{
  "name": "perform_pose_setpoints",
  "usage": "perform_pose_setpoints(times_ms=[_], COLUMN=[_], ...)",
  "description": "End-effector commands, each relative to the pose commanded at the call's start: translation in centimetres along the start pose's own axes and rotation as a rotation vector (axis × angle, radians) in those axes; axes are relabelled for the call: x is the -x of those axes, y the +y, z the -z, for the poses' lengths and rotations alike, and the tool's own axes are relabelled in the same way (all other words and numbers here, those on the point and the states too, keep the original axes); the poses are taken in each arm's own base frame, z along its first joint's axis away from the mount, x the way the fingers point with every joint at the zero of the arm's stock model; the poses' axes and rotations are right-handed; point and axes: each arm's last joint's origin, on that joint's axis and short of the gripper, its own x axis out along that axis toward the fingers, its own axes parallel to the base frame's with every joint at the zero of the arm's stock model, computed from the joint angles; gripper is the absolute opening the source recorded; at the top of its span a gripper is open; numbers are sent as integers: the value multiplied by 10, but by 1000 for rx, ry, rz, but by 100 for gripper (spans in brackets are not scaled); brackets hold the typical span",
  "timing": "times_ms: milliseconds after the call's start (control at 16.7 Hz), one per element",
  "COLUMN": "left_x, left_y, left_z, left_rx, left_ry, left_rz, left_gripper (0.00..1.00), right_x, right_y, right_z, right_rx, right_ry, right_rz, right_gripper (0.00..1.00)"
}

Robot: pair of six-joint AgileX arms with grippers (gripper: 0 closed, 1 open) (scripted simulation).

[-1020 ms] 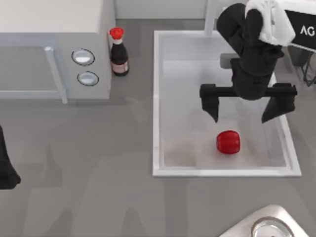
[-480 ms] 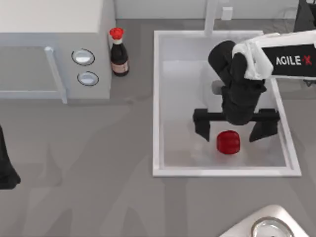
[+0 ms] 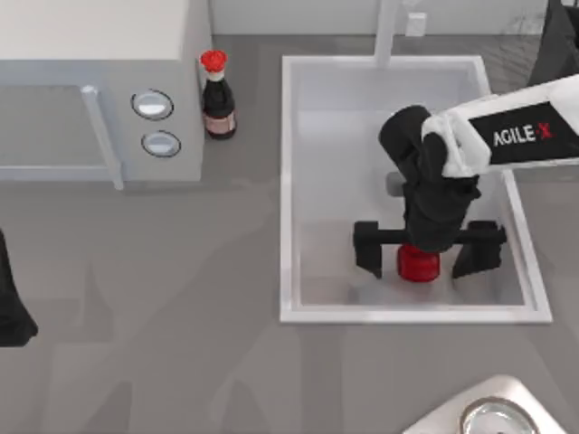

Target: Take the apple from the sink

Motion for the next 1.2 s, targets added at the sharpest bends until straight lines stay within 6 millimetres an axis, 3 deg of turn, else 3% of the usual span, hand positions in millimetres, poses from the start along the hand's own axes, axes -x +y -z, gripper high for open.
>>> perform_pose_setpoints(times_ms=[60,840,1200], left_x=[0,0,0], left_y=[0,0,0], left_z=[0,0,0], left_rx=[0,0,0], left_ry=[0,0,0], left_rz=[0,0,0], left_gripper=[100,100,100], right_x=[0,0,0], right_y=[0,0,0], right_z=[0,0,0], right_rx=[0,0,0], right_ry=[0,0,0], right_rz=[0,0,0], right_gripper=[100,2,0])
